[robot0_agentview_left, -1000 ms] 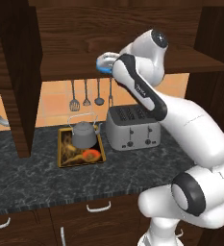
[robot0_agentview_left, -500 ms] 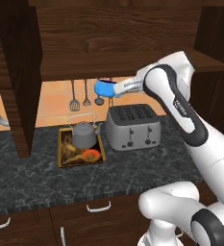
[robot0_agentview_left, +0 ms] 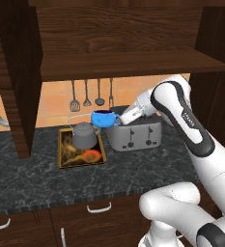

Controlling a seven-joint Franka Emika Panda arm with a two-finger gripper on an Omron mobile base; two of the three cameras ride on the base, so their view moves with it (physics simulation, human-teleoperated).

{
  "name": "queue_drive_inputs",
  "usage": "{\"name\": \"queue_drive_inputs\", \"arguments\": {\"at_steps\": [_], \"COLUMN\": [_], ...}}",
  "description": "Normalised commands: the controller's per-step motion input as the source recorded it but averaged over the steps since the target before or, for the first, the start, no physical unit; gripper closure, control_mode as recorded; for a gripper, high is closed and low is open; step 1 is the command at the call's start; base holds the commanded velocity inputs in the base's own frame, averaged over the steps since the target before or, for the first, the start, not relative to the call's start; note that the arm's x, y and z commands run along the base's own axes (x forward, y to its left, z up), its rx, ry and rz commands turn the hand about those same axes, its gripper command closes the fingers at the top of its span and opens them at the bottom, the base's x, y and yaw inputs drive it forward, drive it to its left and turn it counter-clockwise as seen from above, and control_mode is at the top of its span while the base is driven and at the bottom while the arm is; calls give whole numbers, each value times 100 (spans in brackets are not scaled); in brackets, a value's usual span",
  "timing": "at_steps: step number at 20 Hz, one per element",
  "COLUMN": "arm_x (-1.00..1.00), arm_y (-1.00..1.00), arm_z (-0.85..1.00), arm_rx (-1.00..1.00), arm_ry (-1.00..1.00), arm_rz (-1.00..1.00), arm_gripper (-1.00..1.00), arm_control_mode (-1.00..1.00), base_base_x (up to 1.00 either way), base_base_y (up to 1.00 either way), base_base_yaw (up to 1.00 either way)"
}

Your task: Pick the kettle from the counter and place it on the tray. Then pick the mug from the cabinet and place it on the tray. Then close the cabinet doors.

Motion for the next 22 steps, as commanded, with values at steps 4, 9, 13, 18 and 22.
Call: {"name": "queue_drive_inputs", "arguments": {"at_steps": [4, 9, 13, 18, 22], "arm_x": [23, 21, 36, 45, 32], "arm_y": [25, 28, 11, 4, 27], "arm_z": [-57, -67, -67, -64, -61], "arm_rx": [-12, -21, -6, -3, -5], "arm_ry": [3, 0, 0, 0, 0], "arm_rz": [22, 2, -9, -8, -1], "arm_gripper": [100, 100, 100, 100, 100], "arm_control_mode": [-100, -100, -100, -100, -100], "base_base_x": [0, 0, 0, 0, 0], "base_base_y": [0, 0, 0, 0, 0], "base_base_yaw": [0, 0, 0, 0, 0]}}
